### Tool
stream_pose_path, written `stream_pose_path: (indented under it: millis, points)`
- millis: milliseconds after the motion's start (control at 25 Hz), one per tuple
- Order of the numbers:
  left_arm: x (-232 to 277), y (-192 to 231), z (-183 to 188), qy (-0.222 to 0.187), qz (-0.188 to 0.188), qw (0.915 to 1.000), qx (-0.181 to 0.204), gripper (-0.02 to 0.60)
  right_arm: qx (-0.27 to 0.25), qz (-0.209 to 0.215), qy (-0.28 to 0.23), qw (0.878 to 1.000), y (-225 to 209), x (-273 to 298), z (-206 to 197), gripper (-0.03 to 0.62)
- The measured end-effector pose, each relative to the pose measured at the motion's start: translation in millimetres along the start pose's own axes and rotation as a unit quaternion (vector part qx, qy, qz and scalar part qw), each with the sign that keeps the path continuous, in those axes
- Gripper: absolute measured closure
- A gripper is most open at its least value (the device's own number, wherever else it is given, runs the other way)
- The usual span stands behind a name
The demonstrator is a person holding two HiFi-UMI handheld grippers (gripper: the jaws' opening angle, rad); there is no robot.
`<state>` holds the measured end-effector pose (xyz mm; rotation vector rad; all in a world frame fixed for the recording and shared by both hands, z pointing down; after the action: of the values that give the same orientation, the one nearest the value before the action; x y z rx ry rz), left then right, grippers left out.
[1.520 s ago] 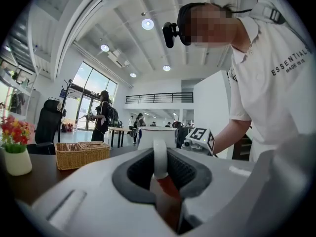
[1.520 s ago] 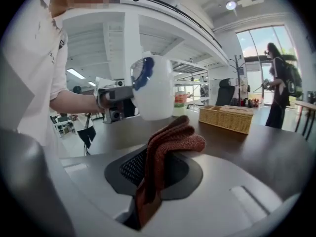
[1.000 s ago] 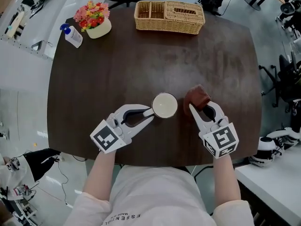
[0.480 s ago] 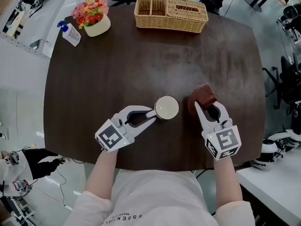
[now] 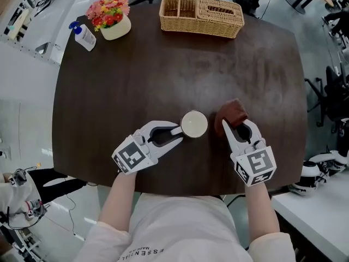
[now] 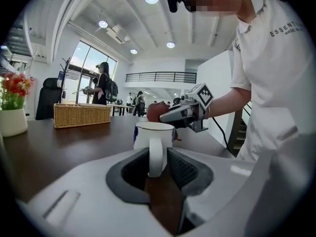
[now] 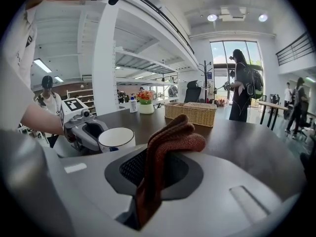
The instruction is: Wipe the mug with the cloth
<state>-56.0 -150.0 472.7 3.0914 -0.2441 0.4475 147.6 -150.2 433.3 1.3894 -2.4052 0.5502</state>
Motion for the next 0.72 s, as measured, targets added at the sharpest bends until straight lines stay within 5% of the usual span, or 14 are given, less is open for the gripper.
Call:
stream_pose_path:
  millis: [320,480,720]
  points:
    - [-11.7,1.8,-13.4,0.068,0.046,0.9965,0.014,0.438,0.003,0.002,0.013,1.000,9.1,-12.5,3.8,0.513]
    - [-30.4,8.8,-5.1,0.024,0.079,0.9961,-0.030,0.407,0.014,-0.004,0.015,1.000,10.6,-19.0,5.6,0.513]
    - [-57.8,-1.9,69.5,-0.033,0.131,0.9908,-0.010,0.408,0.007,-0.001,-0.007,1.000,29.1,-41.9,22.3,0.513]
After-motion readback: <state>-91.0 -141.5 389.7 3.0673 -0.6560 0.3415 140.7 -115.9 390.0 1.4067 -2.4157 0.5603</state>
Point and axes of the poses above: the fingertips, and each gripper's own axes: x forward along the fingers, y to its left, z out of its top, the point moved 6 cm from there along -x, backward along the fingers, and after that the axes turned 8 degrees about x, right-handed, at the moved point
